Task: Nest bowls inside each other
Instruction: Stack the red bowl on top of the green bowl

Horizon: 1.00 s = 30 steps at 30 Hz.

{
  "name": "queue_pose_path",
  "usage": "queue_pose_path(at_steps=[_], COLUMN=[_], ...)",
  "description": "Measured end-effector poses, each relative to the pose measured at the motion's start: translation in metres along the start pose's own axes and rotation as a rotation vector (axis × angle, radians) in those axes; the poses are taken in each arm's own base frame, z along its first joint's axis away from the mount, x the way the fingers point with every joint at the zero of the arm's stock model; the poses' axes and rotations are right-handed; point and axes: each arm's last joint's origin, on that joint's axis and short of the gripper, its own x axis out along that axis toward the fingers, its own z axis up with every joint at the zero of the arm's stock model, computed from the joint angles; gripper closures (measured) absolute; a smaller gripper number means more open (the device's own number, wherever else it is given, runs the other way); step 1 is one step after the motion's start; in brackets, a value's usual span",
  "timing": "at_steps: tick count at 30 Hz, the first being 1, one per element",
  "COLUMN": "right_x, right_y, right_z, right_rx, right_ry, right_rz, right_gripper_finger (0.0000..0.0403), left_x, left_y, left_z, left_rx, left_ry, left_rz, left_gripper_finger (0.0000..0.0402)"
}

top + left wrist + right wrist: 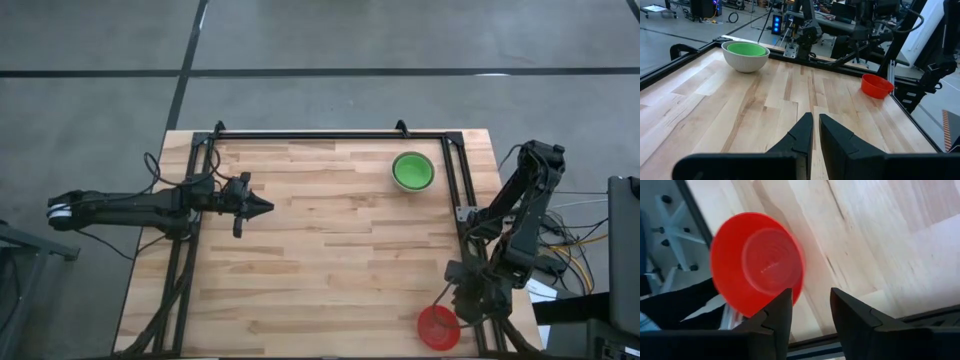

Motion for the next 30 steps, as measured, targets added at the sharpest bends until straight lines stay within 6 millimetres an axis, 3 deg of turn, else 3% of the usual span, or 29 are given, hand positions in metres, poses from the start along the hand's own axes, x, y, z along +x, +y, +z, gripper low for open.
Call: queue_pose_path(at_steps=[9,30], right_x=[0.018,0.029], right_y=[0.004,0.006], right_z=[-0.003,-0.004], right_rx=[-0.009,-0.023], right_ry=[0.017,0.015], right_rz=[-0.073,-0.012], right_gripper_finger=[0.0264,0.0232], left_x=[0.0,0.0], left_y=[0.0,0.0], left_z=[0.0,0.0], left_rx=[0.0,0.0], left_ry=[0.0,0.0], left_rz=[0.0,0.0], left_gripper_finger=[0.0367,0.0367])
